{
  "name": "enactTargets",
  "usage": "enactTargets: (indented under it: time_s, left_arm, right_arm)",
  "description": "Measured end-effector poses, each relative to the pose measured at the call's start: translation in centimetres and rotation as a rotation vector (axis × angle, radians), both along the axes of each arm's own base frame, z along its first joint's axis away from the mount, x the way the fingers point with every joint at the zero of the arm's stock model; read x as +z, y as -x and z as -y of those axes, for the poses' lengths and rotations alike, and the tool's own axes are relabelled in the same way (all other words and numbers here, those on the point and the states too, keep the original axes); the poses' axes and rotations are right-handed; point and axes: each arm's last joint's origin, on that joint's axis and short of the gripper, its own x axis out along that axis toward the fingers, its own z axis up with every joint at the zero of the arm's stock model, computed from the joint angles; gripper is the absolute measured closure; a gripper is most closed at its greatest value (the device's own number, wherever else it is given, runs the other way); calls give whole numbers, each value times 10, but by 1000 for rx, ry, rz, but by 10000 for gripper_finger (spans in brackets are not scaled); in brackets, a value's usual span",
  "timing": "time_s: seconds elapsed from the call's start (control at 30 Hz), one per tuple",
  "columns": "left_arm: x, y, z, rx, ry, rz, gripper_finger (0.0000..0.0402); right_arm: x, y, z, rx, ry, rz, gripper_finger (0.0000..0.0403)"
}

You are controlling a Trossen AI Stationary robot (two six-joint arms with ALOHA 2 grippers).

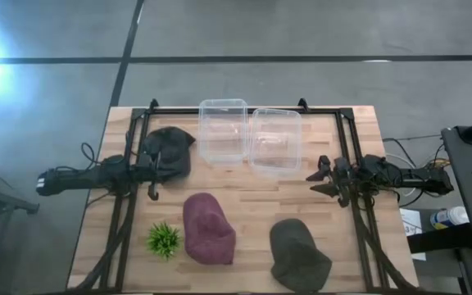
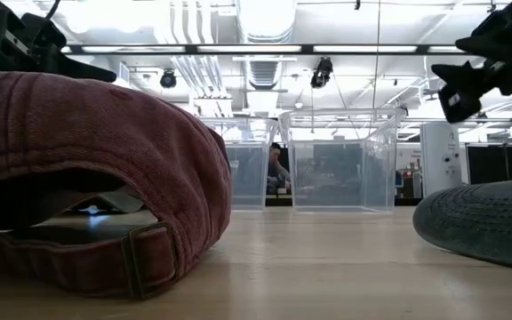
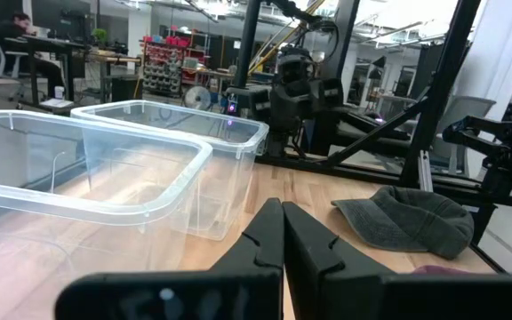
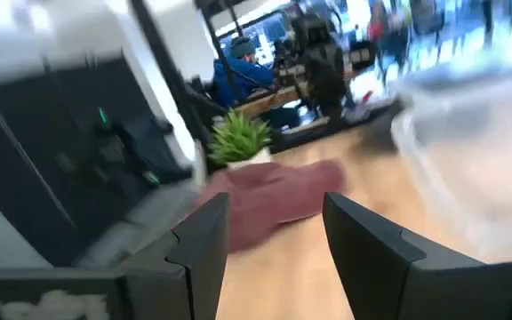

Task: Pick & Place hat
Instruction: Put the bottom black cap into the right transparent bin

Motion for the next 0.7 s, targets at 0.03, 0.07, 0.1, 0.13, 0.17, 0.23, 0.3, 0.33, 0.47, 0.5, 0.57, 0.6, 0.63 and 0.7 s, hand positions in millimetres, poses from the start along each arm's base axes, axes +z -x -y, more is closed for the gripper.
enactTargets:
  time_s: [0.03, 0.07, 0.1, 0.13, 0.17, 0.23, 0.3, 0.33, 0.47, 0.5, 0.57, 0.6, 0.63, 0.7]
  left_arm:
    - [0, 0, 0, 0, 0, 0, 401]
    - [0, 0, 0, 0, 0, 0, 401]
    - [0, 0, 0, 0, 0, 0, 401]
    - [0, 0, 0, 0, 0, 0, 401]
    - [0, 0, 0, 0, 0, 0, 401]
    - [0, 0, 0, 0, 0, 0, 401]
    - [0, 0, 0, 0, 0, 0, 401]
    - [0, 0, 0, 0, 0, 0, 401]
    - [0, 0, 0, 0, 0, 0, 401]
    - [0, 0, 0, 0, 0, 0, 401]
    - [0, 0, 0, 0, 0, 0, 401]
    - [0, 0, 0, 0, 0, 0, 401]
    - [0, 0, 0, 0, 0, 0, 401]
    - [0, 0, 0, 0, 0, 0, 401]
  right_arm:
    - [0, 0, 1, -16, -69, -13, 225]
    - [0, 0, 1, -42, -134, -25, 225]
    - [0, 0, 2, -70, -200, -33, 225]
    - [0, 0, 3, -88, -277, -35, 225]
    - [1, 0, 3, -96, -370, -38, 225]
    - [3, 0, 4, -85, -591, -52, 225]
    - [2, 0, 5, -106, -736, -64, 225]
    - [2, -1, 5, -131, -786, -61, 225]
    - [4, -1, 4, -98, -842, -64, 225]
    - [3, -1, 3, -62, -830, -82, 225]
    - [-2, -2, 0, 9, -829, -180, 225]
    - [-4, -3, -2, 41, -828, -224, 225]
    - [-7, -5, -4, 68, -826, -271, 225]
    - [-12, -9, -8, 96, -821, -371, 225]
